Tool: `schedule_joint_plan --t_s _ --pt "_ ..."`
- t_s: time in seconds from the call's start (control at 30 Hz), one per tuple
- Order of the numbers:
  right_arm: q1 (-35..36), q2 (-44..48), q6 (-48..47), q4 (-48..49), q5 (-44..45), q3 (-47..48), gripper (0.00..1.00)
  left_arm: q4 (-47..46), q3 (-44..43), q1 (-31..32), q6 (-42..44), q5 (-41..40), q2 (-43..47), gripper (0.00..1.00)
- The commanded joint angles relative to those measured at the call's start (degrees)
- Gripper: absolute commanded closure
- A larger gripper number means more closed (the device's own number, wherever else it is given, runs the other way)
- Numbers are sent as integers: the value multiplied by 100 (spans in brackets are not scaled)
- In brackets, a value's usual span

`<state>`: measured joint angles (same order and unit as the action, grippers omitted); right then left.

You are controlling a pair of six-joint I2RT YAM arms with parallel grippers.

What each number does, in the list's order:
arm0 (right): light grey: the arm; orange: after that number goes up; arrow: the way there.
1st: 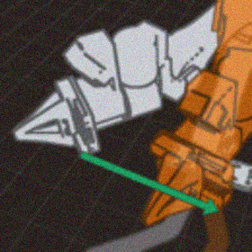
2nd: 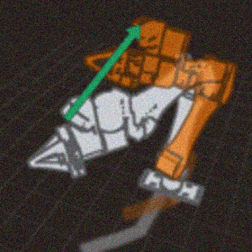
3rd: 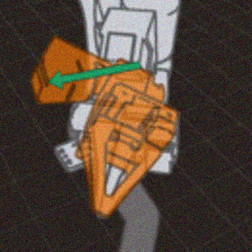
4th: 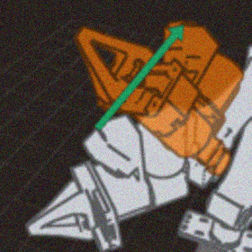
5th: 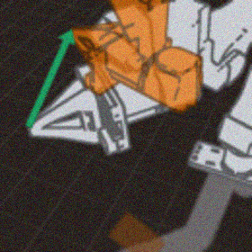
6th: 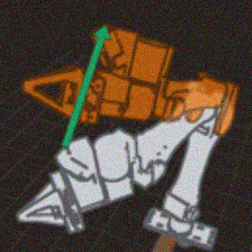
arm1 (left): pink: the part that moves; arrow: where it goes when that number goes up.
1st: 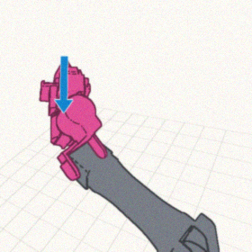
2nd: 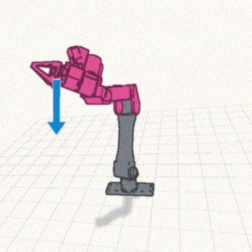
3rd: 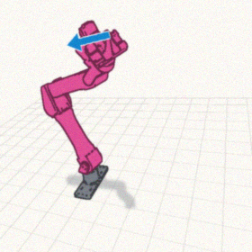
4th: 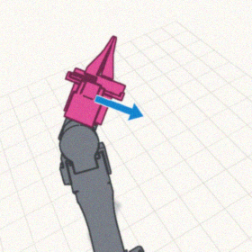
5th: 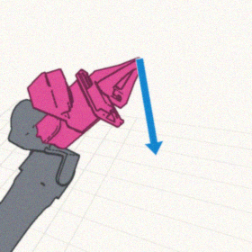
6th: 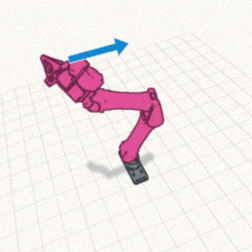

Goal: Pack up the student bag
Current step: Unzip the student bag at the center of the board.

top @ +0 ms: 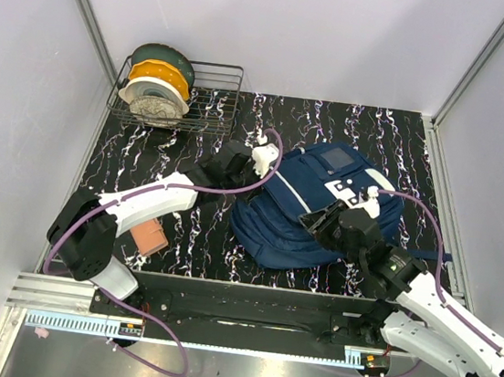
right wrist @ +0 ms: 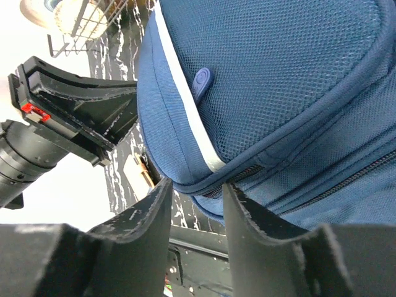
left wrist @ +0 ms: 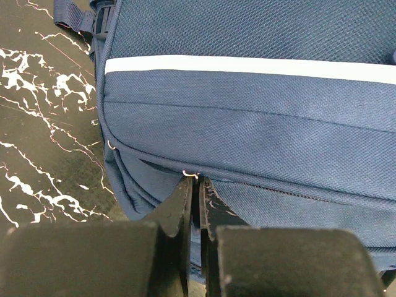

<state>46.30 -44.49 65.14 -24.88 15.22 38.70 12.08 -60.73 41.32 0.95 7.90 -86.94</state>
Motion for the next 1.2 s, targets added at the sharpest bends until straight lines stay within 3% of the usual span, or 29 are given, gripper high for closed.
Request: schedule_joint_plan --t_s 0.0,0.03,0.17,0.23,0.27,0.3,0.4,0.5,0.6,0.83,0.87,0.97,1.1,1.17 --pt "-16 317 630 1038 5 -177 62 -355 -9 60 -77 300 344 100" --pt "-16 370 709 1117 77 -257 71 -390 26 52 -77 300 370 100" --pt "-25 634 1105 1249 411 -512 82 -390 61 52 -60 229 432 100" --pt "-16 713 1211 1363 438 -617 73 -364 79 52 -34 133 467 100" --pt "-25 783 1281 1450 438 -653 54 -364 79 52 -7 98 467 100" --pt "-25 810 1334 1451 455 -688 47 -364 79 60 2 71 458 100" --pt "-16 723 1641 1574 473 -793 42 -408 61 60 19 150 441 100" --pt "-25 635 1888 2162 394 -1030 49 -408 26 69 19 238 432 100" --pt "-25 538 2011 2312 402 -1075 71 -408 35 113 63 265 467 100" --pt "-25 801 2389 2436 1104 -1286 100 -390 96 218 107 273 528 100" --pt "-25 862 2363 2436 1210 -1294 93 -399 105 210 116 291 546 100" --pt "-25 872 2258 2357 1501 -1181 50 -416 114 219 124 300 555 100" --pt "-25 661 2195 2348 1545 -1040 48 -434 96 219 151 387 564 100" --pt "-34 547 2222 2409 1536 -1040 61 -443 105 227 160 405 581 100"
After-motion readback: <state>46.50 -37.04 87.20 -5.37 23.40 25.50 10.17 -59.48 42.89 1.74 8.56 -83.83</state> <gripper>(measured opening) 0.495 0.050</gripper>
